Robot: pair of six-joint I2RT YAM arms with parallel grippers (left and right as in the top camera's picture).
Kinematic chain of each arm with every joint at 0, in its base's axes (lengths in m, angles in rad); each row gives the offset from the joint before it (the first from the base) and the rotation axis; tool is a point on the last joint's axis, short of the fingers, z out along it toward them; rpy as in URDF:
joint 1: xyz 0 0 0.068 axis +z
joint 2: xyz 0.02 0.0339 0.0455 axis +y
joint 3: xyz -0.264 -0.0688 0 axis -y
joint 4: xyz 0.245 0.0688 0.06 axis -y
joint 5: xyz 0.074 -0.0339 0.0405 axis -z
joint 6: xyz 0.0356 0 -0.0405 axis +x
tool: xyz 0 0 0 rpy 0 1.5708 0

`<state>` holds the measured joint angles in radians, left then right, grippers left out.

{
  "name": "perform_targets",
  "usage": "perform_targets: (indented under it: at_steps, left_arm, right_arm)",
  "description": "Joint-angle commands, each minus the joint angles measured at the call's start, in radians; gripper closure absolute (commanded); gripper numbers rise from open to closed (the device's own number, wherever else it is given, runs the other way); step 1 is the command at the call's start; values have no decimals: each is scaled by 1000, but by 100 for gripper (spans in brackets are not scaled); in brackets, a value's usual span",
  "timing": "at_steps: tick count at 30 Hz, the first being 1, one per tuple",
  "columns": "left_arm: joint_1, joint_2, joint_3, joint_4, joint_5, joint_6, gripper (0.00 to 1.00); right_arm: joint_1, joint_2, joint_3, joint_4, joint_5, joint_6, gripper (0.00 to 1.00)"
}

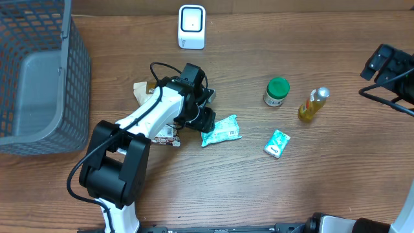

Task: Scan the item barcode

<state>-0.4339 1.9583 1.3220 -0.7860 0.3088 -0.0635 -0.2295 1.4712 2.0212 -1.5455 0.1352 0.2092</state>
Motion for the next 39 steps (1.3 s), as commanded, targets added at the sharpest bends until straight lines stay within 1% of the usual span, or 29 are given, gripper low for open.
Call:
perform_targets:
  at_steps: [1,3,5,7,9,11,17,21,22,26,32,33,34,35,37,39]
  left_arm:
    - [-2,0,-47,35,18,-35,41]
    - [-6,0,-78,68,21,-51,41]
    - [-14,0,-113,106,32,-54,43]
    - [-19,0,-135,119,23,-54,54]
    - [-19,0,-143,120,24,-54,76]
    - [-18,0,-142,119,25,-53,96]
    - [0,-17,-103,97,34,-56,96]
    - [11,-69,-63,62,78,-46,96]
    - [11,-87,-55,51,102,-30,96]
    - [11,-195,-43,-6,312,112,96]
    - [45,-326,-43,-93,380,109,96]
    - [56,-347,-43,-107,412,111,96]
    - [74,-373,-43,-126,472,137,96]
    - [100,-401,-43,-153,575,194,96]
    - [127,-417,-43,-177,668,233,96]
    - [154,-422,-43,-186,682,235,96]
  right_arm:
    - [-2,-1,2,2,2,-5,0]
    - [-2,0,2,2,2,-5,0]
    - [-2,0,2,2,2,-5,0]
    - [-2,0,2,3,2,-5,0]
    - [-2,0,2,2,2,-5,0]
    - [-2,0,2,3,2,-5,0]
    - [-2,0,2,3,2,-5,0]
    - [-2,0,2,3,2,-5,0]
    - [-2,0,2,2,2,-5,0]
    - [-2,0,2,2,2,-5,0]
    - [-2,0,2,3,2,-5,0]
    - [-2,0,2,2,2,-5,0]
    - [-2,0,2,3,2,-5,0]
    - [-2,0,2,2,2,-5,0]
    - [-2,0,2,3,2,-5,0]
    - [-2,0,2,3,2,-5,0]
